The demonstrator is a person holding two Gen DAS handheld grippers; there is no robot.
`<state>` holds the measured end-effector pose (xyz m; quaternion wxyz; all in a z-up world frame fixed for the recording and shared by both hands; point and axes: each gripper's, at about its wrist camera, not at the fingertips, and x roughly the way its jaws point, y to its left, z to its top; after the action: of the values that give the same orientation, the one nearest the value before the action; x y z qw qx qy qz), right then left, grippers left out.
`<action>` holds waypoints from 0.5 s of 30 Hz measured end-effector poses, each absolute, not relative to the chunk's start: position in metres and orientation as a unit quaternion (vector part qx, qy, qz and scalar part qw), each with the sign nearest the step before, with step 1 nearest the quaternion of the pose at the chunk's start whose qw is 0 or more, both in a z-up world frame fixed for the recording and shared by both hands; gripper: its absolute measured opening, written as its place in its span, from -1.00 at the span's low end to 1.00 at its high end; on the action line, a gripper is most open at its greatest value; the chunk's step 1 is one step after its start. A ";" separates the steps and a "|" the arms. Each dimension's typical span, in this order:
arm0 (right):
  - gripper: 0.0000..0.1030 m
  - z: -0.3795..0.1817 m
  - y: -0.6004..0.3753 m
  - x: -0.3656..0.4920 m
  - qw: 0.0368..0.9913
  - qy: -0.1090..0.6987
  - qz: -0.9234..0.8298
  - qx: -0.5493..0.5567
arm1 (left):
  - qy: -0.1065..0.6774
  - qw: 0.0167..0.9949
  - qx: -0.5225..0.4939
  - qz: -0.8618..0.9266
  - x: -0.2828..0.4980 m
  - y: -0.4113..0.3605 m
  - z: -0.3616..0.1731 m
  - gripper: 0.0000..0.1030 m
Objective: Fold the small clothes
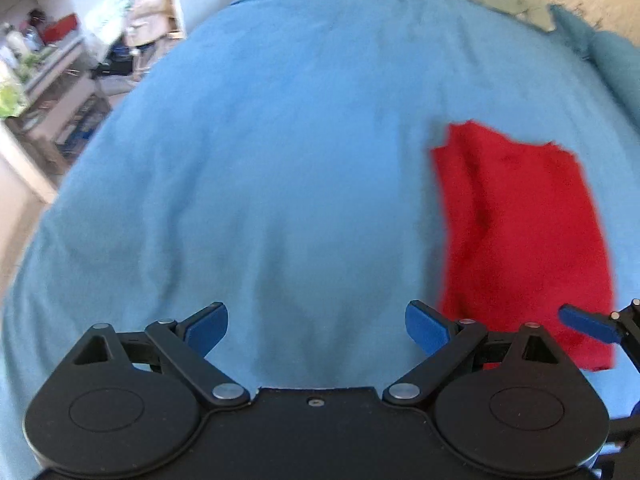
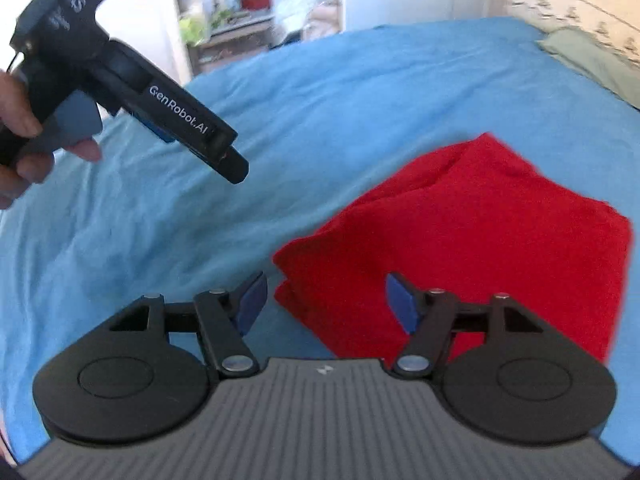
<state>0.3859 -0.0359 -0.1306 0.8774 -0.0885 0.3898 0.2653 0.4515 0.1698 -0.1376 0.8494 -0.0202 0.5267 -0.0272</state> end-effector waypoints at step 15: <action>0.78 -0.178 -0.184 0.367 0.885 0.464 -0.004 0.043 | 0.556 0.829 0.008 -0.068 0.446 0.111 -0.203 0.92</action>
<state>0.3671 -0.1839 -0.1780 0.8850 0.0428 0.4635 -0.0039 0.4461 0.1109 -0.2034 0.8285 0.0075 0.5557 -0.0683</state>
